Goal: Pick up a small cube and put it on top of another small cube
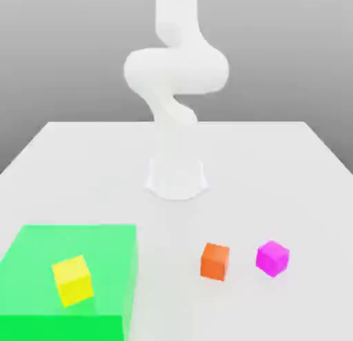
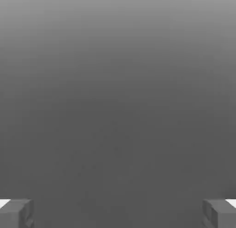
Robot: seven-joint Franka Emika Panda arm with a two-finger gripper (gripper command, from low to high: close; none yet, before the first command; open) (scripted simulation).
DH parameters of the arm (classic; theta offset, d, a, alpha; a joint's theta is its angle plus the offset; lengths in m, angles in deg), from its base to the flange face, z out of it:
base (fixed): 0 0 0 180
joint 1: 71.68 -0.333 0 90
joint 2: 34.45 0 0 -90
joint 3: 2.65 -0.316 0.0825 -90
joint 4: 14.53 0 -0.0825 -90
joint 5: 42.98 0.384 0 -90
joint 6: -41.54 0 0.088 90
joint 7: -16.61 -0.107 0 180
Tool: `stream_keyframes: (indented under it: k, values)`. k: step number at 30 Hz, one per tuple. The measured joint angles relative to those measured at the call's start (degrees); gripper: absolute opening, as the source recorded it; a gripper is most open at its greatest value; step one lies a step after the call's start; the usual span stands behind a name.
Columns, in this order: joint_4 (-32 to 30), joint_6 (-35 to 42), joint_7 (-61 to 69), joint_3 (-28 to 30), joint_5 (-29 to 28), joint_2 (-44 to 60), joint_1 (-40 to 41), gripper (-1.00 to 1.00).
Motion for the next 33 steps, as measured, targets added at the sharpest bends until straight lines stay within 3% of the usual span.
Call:
stream_keyframes:
  k: [13,20,27,28,33]
  values:
    - [-16.0,-17.9,5.6,-7.9,2.1,27.7,-10.8,0.00]
    - [-24.5,-27.4,4.6,-12.0,-2.3,42.4,-16.0,0.00]
    - [-23.1,-38.6,-1.8,-3.6,-11.2,57.0,-23.1,0.00]
    - [-22.8,-39.8,-2.1,-2.6,-11.6,58.4,-24.0,-1.00]
    - [-22.8,-39.8,-2.2,-2.6,-11.8,58.4,-24.0,-1.00]
